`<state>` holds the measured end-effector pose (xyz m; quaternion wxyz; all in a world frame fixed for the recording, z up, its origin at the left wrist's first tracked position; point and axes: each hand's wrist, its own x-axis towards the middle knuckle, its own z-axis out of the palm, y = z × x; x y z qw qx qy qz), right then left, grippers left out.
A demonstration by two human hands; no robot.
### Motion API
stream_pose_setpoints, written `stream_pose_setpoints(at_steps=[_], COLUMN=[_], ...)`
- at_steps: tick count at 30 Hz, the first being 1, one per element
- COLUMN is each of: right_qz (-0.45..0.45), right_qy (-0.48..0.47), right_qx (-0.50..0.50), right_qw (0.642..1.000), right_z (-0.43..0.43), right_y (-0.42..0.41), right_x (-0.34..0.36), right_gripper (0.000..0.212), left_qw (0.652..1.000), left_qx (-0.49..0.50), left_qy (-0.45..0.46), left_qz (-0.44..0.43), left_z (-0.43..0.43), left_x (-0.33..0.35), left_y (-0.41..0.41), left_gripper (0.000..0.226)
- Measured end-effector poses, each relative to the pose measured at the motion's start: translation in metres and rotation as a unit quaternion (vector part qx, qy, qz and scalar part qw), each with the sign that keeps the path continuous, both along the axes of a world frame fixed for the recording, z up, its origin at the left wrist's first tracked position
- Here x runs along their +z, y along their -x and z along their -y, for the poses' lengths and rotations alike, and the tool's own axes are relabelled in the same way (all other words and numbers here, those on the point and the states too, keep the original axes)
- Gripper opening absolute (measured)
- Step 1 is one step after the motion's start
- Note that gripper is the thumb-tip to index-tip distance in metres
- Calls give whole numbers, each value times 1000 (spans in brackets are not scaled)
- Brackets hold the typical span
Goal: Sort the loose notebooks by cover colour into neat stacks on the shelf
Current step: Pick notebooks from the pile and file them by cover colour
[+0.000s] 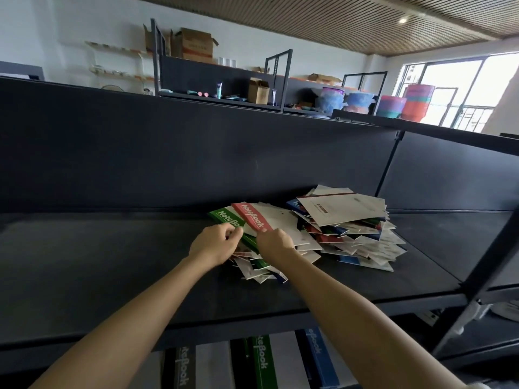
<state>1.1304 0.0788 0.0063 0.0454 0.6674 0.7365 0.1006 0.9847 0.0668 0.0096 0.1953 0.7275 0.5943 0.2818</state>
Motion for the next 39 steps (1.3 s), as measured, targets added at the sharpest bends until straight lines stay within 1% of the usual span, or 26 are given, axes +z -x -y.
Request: stream_pose_setpoints(at_steps=[1,2,3,4,5,6,8,10,11,13,15,16,18,20,21,23,25,29,31,32,34,35,36,37,38,39], right_qz=[1,0,5,13,16,17,17,26,12,-77,-151,-165,-167,-131,-100,-6,46,0,-55,-99,-255,-344,-436,-518,-571,-602], right_qy=[-11,-21,-29,-34,-41,-43,-45,-27,-7,35,34,32,59,107,110,65,21,-22,-79,-113,-165,-172,-175,-158,-132,-104], right_qx=[10,18,23,28,33,41,89,160,190,196,127,73,-4,-31,-30,1,28,15,25,18,-24,-54,-86,-113,-134,-146], right_qw=[1000,1000,999,999,999,998,995,986,982,977,980,983,984,985,988,998,998,1000,995,988,953,922,879,833,799,778], right_z=[1,2,4,6,10,15,28,38,40,27,3,-7,-18,-23,-23,-24,-24,-20,-21,-21,-17,-15,-13,-14,-14,-10], right_y=[-2,-3,-3,-1,4,12,31,47,48,41,18,4,-17,-26,-28,-31,-29,-18,-13,-9,-1,1,3,5,8,13], right_x=[2,6,10,16,23,30,40,45,46,46,40,35,22,10,7,4,0,-1,20,35,67,79,87,89,83,73], right_gripper=[34,34,33,32,33,34,35,31,29,28,31,33,43,52,52,41,34,35,34,32,30,30,31,32,33,33], left_qw=[999,993,974,936,883,834,774,744,741,740,740,746,766,777,779,778,774,763,750,738,723,721,720,714,705,692], left_qx=[-1,1,7,18,23,19,-1,9,31,87,141,153,156,158,159,158,158,158,144,137,126,120,114,107,104,100], left_qy=[24,60,117,189,260,310,346,327,310,281,279,275,266,260,255,247,240,233,226,223,217,218,221,224,225,223], left_qz=[40,102,192,297,390,455,531,583,595,605,596,587,565,551,550,555,565,582,605,622,643,647,648,655,664,679], left_z=[1,0,0,1,4,6,7,10,12,11,14,14,16,22,24,25,26,30,31,29,27,27,26,26,26,25], left_x=[0,-1,-1,1,3,6,11,16,18,15,12,9,6,5,5,3,0,1,4,5,6,6,5,4,2,1], left_y=[-1,-3,-4,-8,-11,-13,-15,-15,-14,-5,10,18,31,42,47,54,58,56,53,52,48,45,40,34,26,19], left_gripper=[39,41,42,44,46,47,48,35,28,29,37,38,38,39,40,41,43,41,40,41,44,44,44,44,42,41])
